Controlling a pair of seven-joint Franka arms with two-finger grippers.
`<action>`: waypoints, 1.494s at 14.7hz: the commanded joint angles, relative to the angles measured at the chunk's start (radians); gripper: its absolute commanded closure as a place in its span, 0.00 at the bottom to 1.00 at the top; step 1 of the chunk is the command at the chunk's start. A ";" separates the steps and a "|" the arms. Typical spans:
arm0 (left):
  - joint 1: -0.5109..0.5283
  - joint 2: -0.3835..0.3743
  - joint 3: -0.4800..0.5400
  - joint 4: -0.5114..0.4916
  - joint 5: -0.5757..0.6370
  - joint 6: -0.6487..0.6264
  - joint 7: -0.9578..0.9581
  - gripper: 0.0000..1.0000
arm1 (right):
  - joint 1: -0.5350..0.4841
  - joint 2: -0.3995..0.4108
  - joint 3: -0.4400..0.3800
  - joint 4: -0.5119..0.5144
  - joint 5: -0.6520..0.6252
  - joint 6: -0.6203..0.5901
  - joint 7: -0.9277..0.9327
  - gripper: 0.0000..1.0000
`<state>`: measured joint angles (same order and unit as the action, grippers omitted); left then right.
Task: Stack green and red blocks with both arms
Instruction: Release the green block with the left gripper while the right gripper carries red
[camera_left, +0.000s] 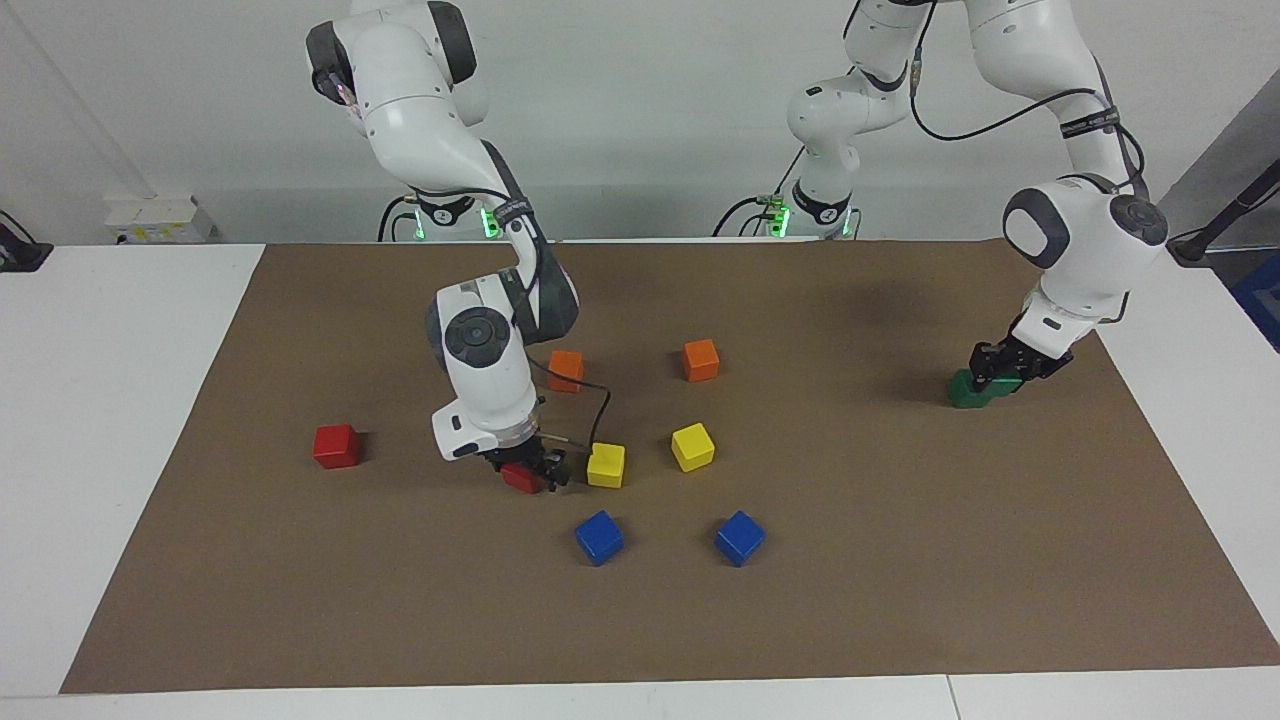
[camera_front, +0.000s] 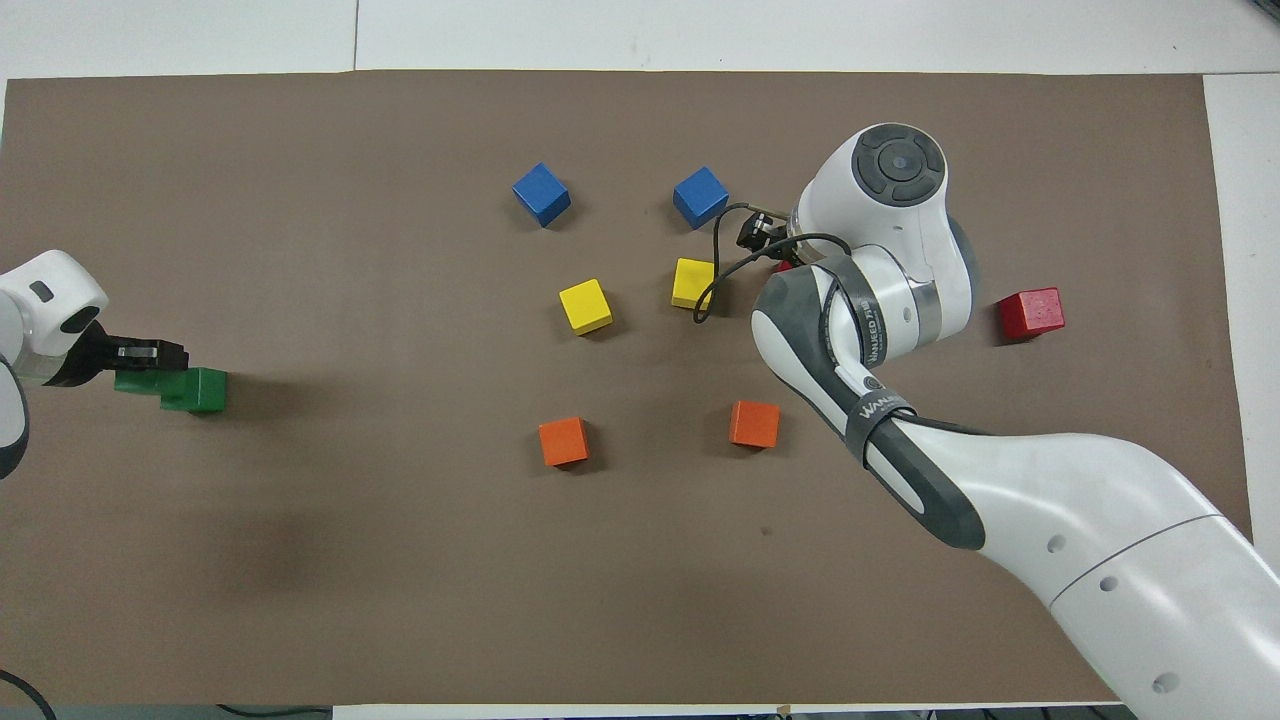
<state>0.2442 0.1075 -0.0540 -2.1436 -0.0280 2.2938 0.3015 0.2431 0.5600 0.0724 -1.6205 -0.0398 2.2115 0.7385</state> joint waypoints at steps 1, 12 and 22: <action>0.003 -0.040 -0.001 -0.045 -0.018 0.029 0.022 1.00 | -0.005 -0.018 0.006 -0.003 -0.020 -0.035 0.009 0.92; 0.012 -0.040 0.000 -0.067 -0.018 0.032 0.068 0.00 | -0.195 -0.204 0.003 0.059 -0.014 -0.328 -0.470 1.00; -0.005 -0.025 -0.001 0.131 -0.016 -0.143 0.067 0.00 | -0.395 -0.284 0.001 -0.119 -0.038 -0.252 -0.763 1.00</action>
<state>0.2428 0.0978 -0.0577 -2.0915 -0.0285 2.2396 0.3469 -0.1301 0.3366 0.0580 -1.6308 -0.0665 1.8787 0.0110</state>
